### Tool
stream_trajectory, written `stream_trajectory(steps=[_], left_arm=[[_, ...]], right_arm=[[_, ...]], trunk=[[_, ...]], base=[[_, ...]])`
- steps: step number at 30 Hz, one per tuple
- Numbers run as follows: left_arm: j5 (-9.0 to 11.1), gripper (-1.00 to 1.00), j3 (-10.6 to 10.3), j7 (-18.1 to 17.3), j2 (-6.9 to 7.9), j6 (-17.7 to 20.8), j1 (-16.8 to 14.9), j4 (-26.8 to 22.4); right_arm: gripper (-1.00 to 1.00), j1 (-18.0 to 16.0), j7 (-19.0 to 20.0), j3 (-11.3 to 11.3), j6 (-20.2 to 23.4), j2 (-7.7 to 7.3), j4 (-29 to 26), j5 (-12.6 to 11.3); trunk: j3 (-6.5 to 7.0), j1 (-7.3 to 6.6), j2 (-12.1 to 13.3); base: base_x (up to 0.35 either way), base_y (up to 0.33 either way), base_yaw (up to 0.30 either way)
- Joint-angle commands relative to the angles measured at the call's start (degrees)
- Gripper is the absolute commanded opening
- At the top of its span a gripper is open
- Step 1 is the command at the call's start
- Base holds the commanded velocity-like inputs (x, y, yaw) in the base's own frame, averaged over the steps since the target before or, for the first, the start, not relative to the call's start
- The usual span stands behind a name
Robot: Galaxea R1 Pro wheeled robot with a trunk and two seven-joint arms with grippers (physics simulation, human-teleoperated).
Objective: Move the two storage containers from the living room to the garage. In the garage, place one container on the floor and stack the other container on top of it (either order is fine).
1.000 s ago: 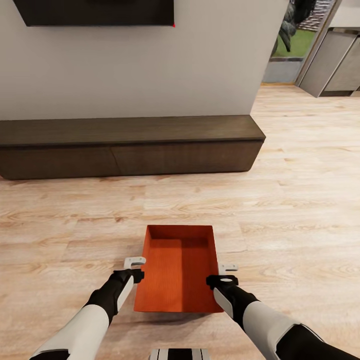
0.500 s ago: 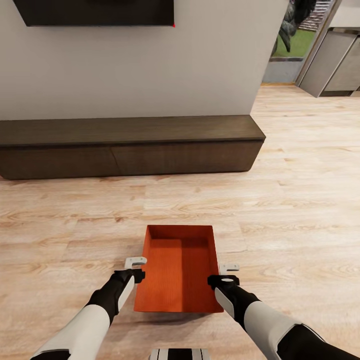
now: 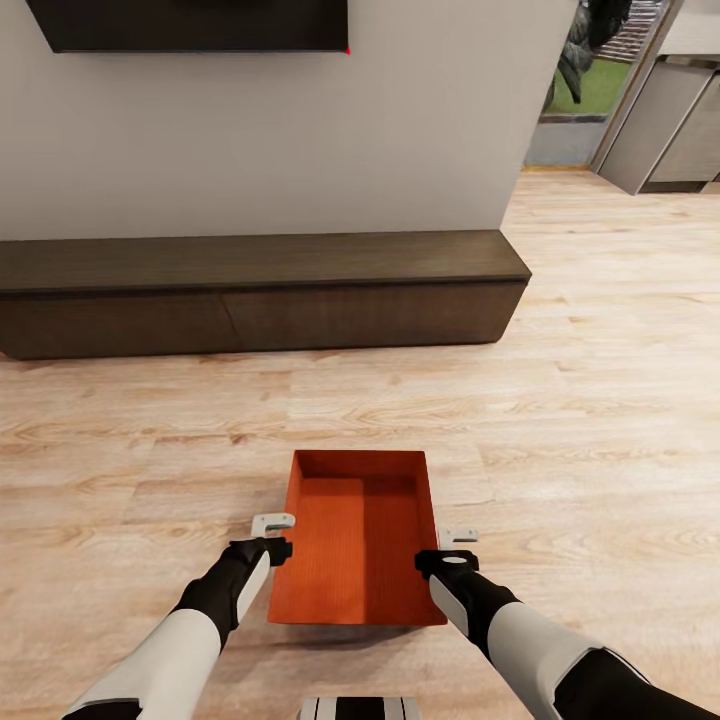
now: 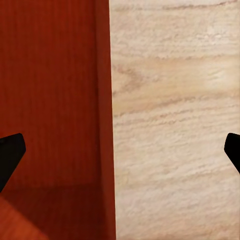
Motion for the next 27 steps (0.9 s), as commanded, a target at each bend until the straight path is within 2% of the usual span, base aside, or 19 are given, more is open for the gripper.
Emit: stream_trajectory(steps=[1, 13, 20, 27], left_arm=[[-0.3, 1.00, 0.3, 0.1, -0.07, 0.3, 0.0, -0.1], [-0.3, 1.00, 0.3, 0.9, -0.42, 0.2, 0.0, 0.0], [-0.3, 1.00, 0.3, 0.5, -0.44, 0.3, 0.0, 0.0], [-0.3, 1.00, 0.3, -0.1, -0.51, 0.3, 0.0, -0.1]], right_arm=[[1.00, 0.0, -0.4, 0.5, 0.4, -0.03, -0.1, -0.2], [1.00, 0.0, -0.4, 0.5, 0.4, -0.08, -0.1, -0.3], [1.00, 0.0, -0.4, 0.5, 0.4, -0.09, -0.1, -0.3], [1.00, 0.0, -0.4, 0.5, 0.4, -0.09, -0.1, -0.3]], trunk=[[-0.04, -0.01, 0.0], [-0.04, -0.01, 0.0], [-1.29, 1.53, -2.8], [-1.29, 1.53, -2.8]], base=[[0.000, 0.000, 0.000], [0.000, 0.000, 0.000], [0.000, 0.000, 0.000], [0.000, 0.000, 0.000]])
